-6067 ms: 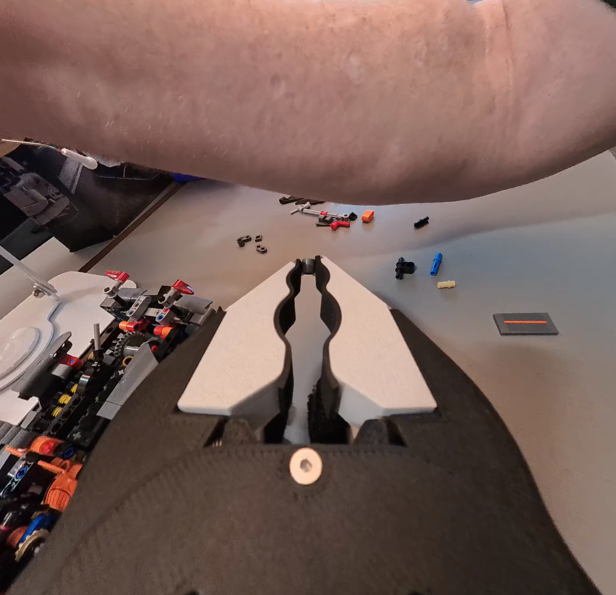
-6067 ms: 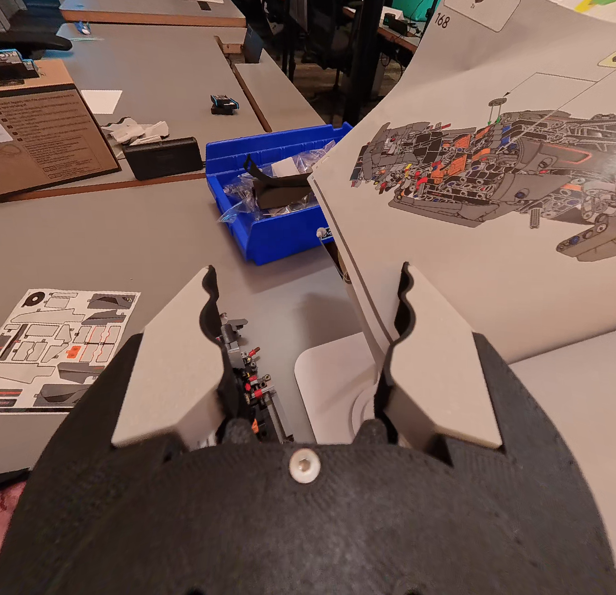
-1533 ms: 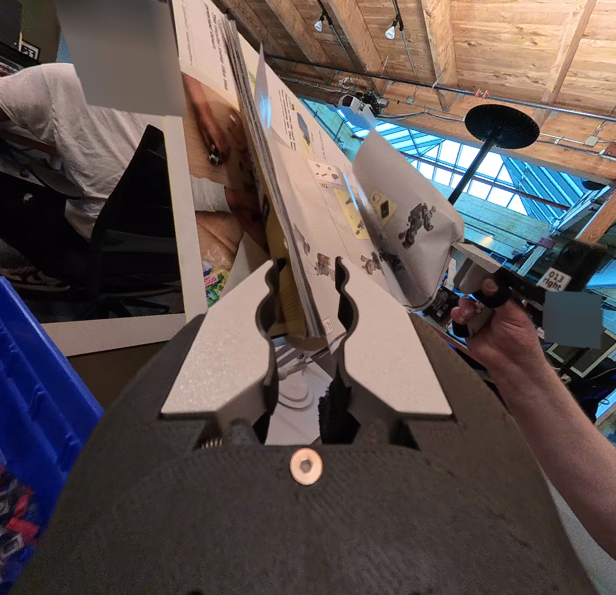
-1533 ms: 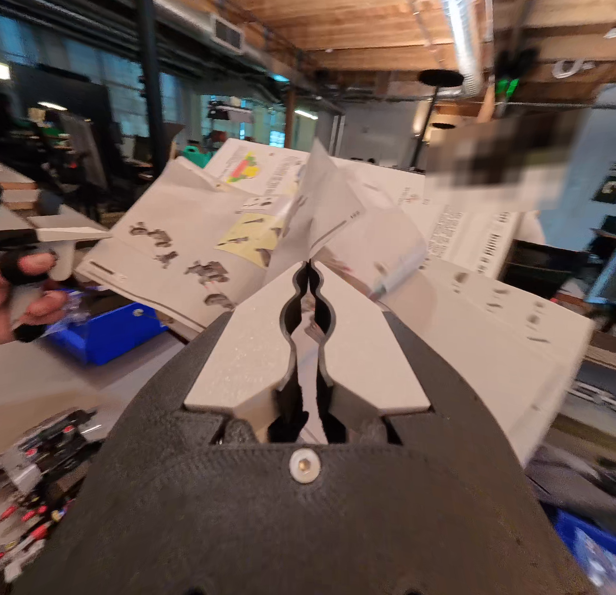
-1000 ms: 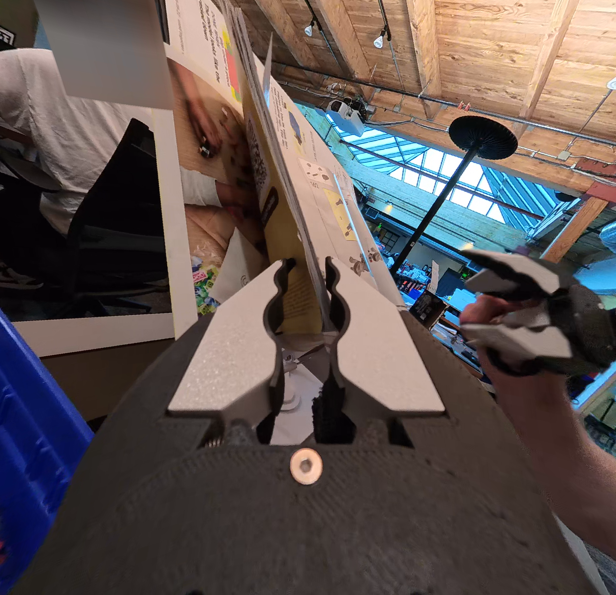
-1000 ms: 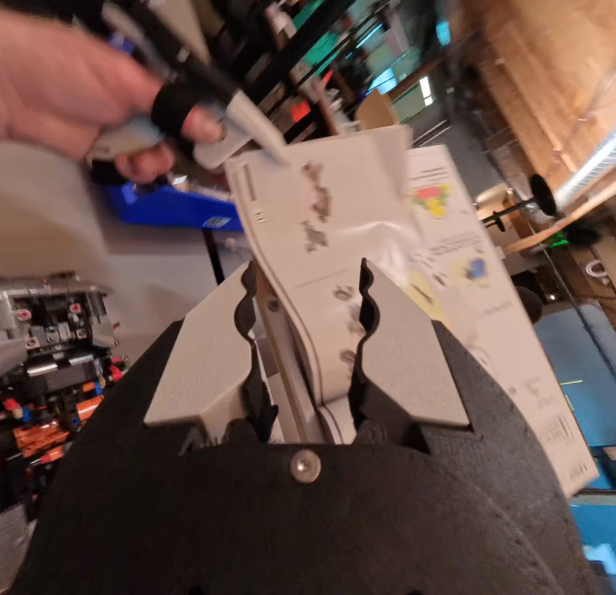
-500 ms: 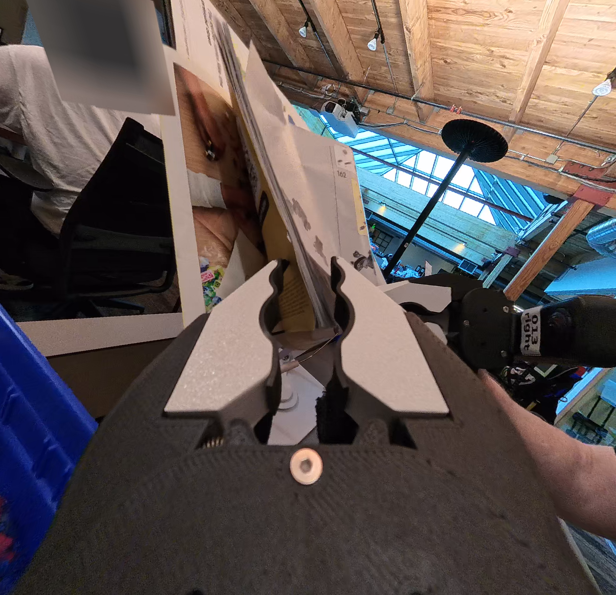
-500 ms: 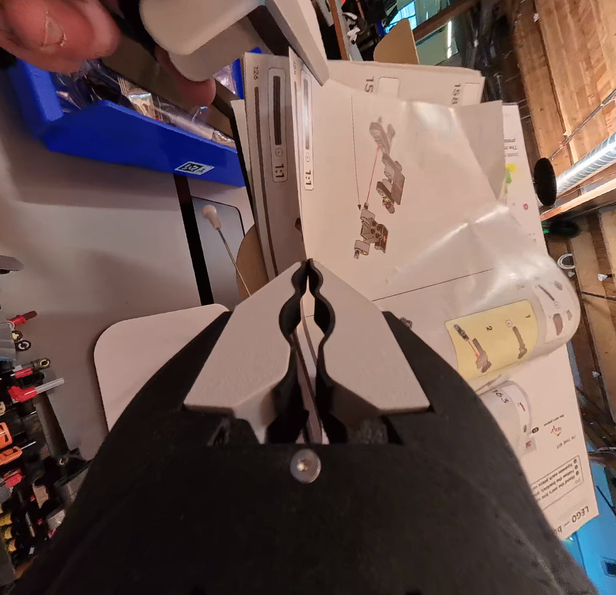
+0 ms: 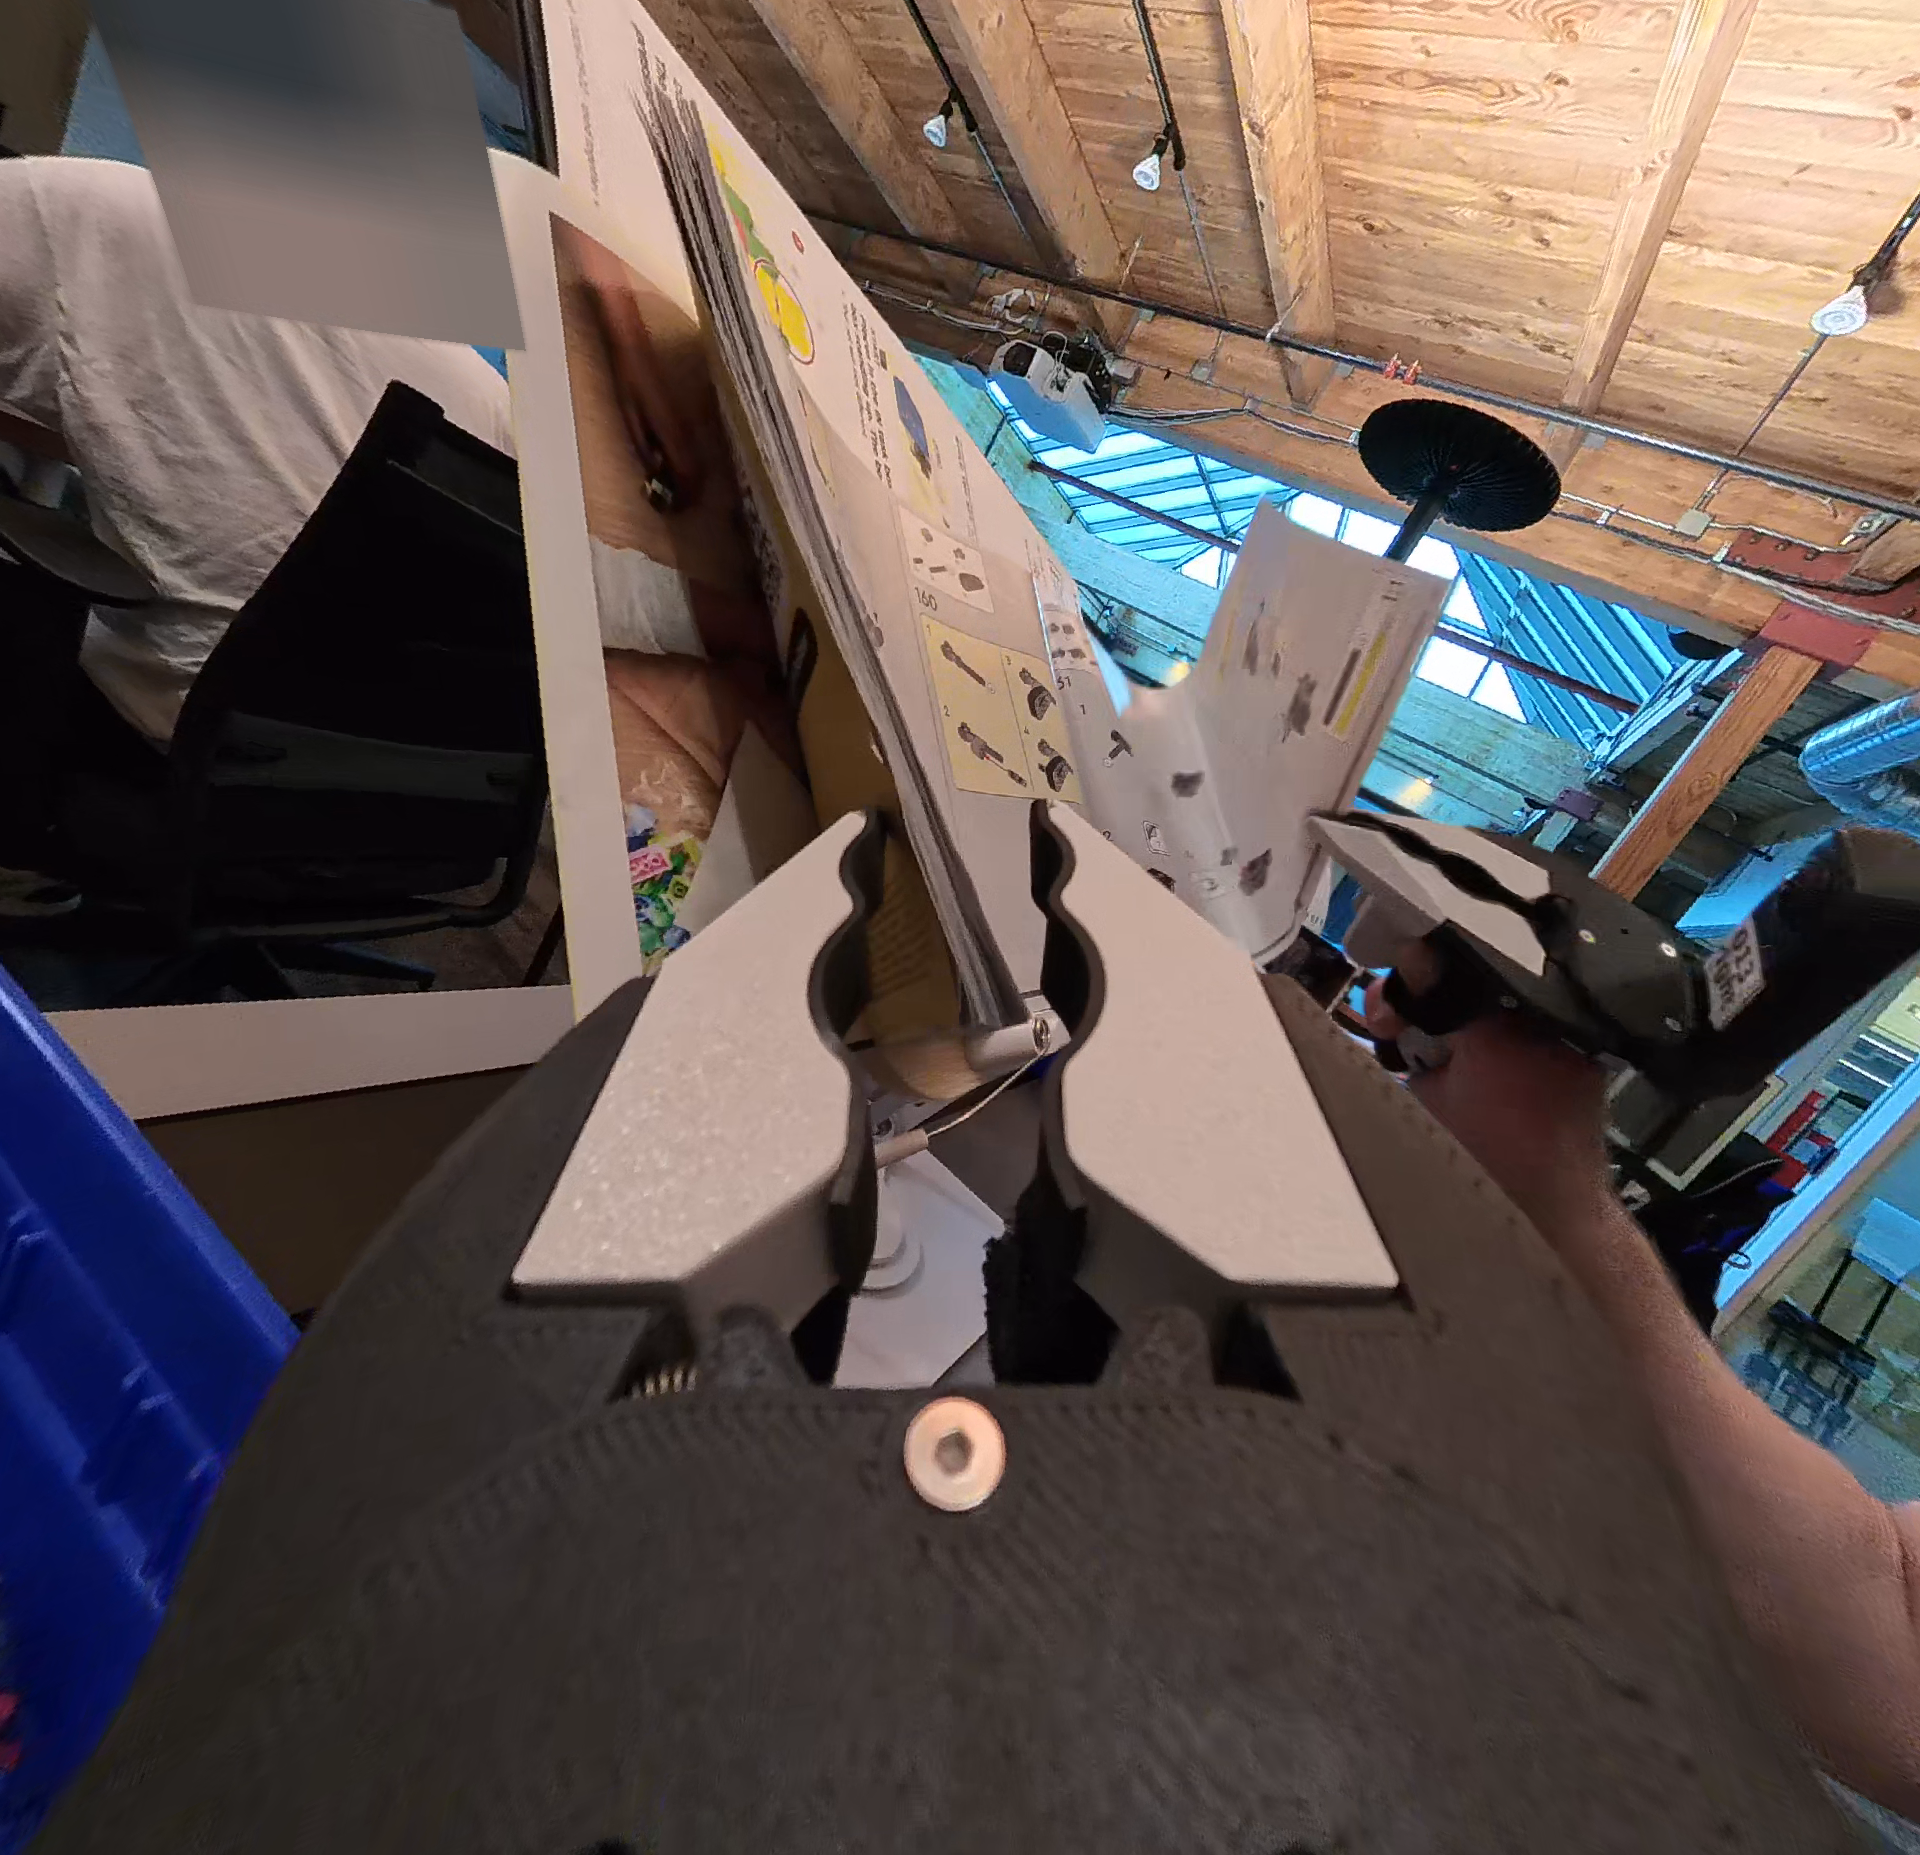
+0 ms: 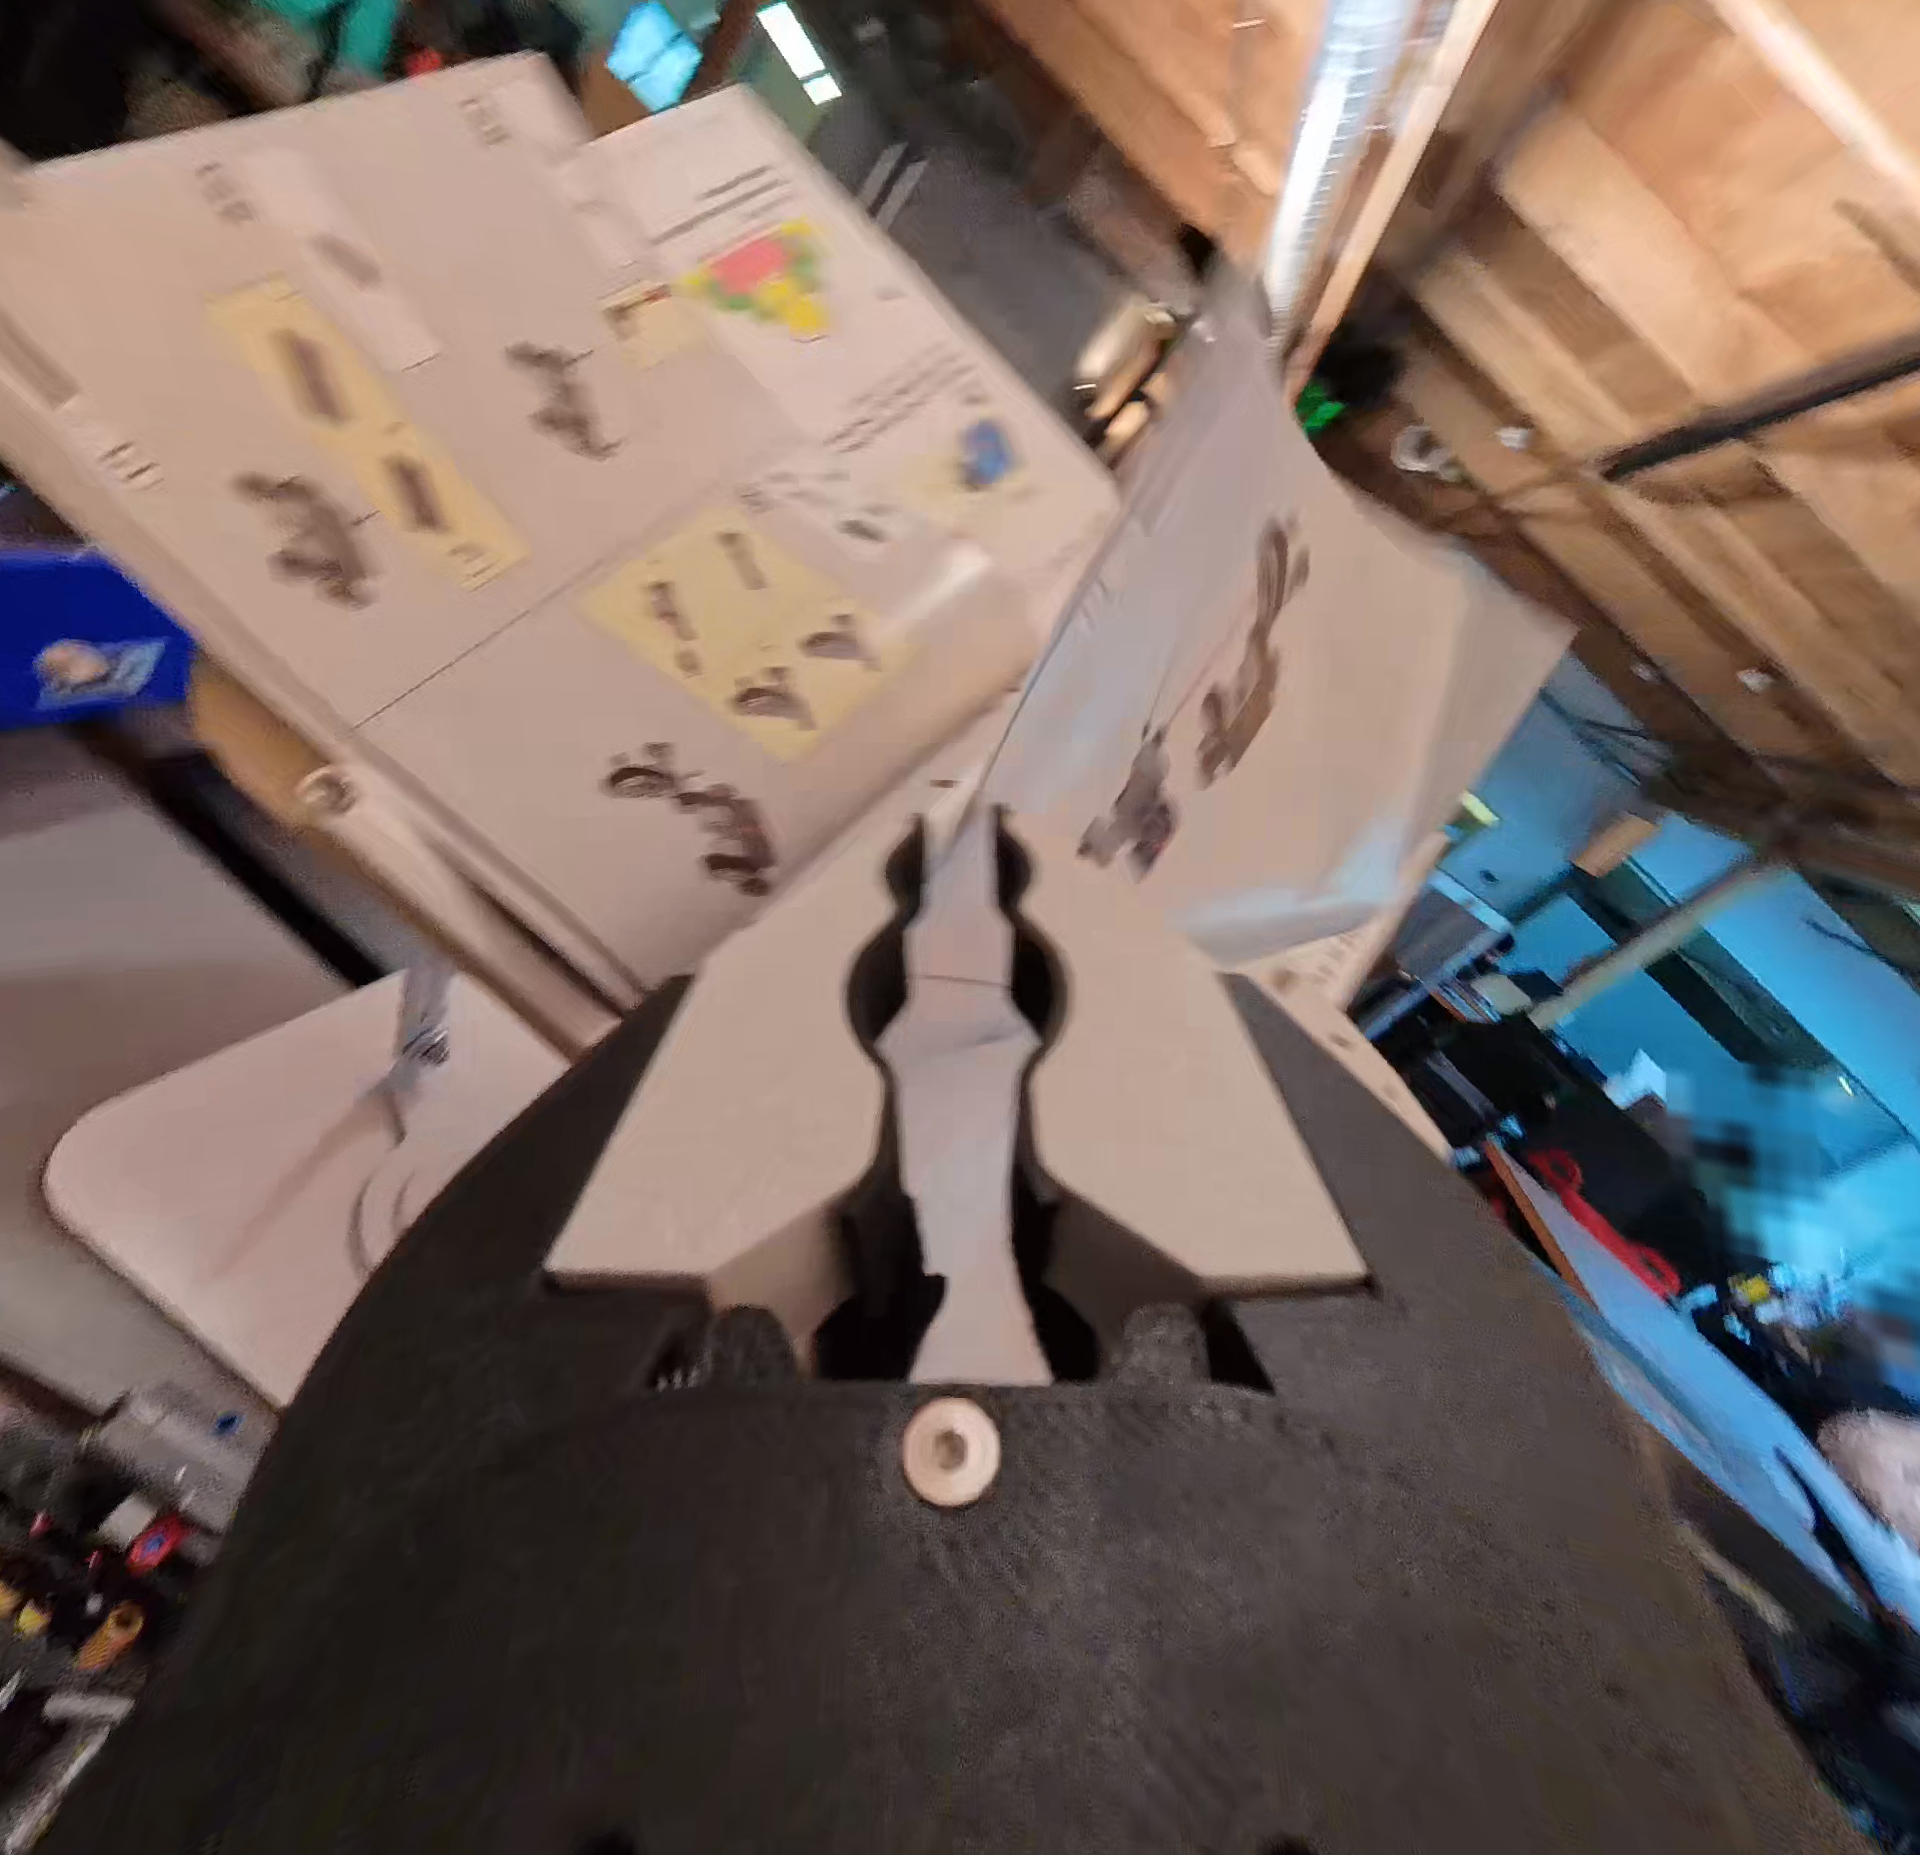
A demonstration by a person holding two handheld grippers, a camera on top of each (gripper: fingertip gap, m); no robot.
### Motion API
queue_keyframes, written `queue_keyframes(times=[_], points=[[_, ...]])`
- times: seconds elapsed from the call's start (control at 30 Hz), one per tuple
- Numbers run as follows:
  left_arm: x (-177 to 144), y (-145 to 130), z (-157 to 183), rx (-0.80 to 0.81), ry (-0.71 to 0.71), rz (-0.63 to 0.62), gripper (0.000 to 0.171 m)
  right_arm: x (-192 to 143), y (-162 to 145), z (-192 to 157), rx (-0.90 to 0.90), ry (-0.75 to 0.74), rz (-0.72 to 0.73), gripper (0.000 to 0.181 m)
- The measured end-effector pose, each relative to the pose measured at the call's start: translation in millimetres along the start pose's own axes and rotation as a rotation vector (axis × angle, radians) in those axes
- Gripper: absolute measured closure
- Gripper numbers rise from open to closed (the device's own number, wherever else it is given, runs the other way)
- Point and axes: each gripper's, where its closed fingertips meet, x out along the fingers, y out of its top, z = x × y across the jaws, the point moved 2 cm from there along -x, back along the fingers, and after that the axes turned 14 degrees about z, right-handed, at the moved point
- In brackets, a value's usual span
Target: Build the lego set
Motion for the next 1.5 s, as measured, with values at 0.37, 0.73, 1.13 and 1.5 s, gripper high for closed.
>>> queue_keyframes(times=[0.37, 0.73, 1.13, 1.5], points=[[3.5, -5.5, 4.6, -0.027, -0.02, -0.007, 0.145, 31.0, 95.0, -120.8, -0.091, 0.391, 0.217, 0.111], [5.8, -4.5, 15.6, -0.115, -0.094, -0.007, 0.141, 104.0, 50.1, -190.9, -0.038, 0.614, 0.152, 0.152], [7.5, -3.8, 25.8, -0.151, -0.157, 0.009, 0.137, 92.7, 56.6, -172.2, 0.182, 0.699, 0.182, 0.179], [6.5, -5.4, 21.2, -0.19, -0.162, 0.022, 0.137, 95.5, 51.4, -175.2, 0.326, 0.782, 0.177, 0.179]])
